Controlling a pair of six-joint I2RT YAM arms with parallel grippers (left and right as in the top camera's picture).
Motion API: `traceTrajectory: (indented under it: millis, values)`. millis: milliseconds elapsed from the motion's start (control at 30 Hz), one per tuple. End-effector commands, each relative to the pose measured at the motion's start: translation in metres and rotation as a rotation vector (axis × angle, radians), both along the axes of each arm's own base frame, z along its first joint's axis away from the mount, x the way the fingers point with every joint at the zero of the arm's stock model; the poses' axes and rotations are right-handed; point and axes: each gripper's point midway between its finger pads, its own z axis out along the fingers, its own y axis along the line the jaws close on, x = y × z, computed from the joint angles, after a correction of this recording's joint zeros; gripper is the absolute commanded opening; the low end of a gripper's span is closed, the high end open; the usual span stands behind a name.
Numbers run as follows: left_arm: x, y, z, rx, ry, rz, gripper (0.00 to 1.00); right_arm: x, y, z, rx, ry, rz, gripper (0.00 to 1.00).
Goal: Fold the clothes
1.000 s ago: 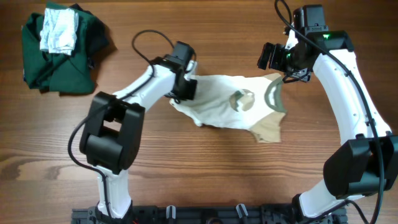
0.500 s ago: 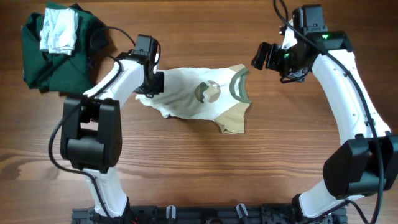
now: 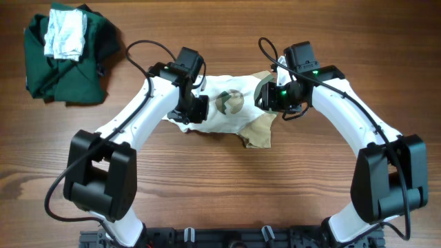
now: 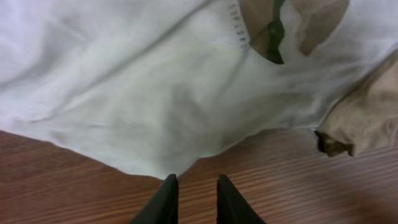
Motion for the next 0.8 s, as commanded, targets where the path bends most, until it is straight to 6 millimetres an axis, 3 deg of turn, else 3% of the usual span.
traceTrajectory:
  millis: [0,167,300,600,767]
  values:
    - [-0.008,0.001,-0.014,-0.006,0.03,0.062,0.13,-0.005,0.006,-0.014,0.018,0.042,0.009,0.43]
    - [-0.015,0.003,-0.029,-0.003,0.038,0.062,0.12,-0.008,0.01,-0.032,0.014,0.084,0.019,0.32]
    - [-0.013,0.004,-0.034,0.0,0.026,0.062,0.09,-0.01,0.014,-0.044,0.007,0.105,0.033,0.32]
    - [0.011,0.011,-0.036,0.042,-0.075,0.08,0.04,-0.007,0.016,-0.06,0.002,0.118,0.04,0.31]
    - [0.009,0.026,-0.056,0.088,-0.025,0.105,0.04,-0.008,0.016,-0.063,0.0,0.125,0.039,0.31]
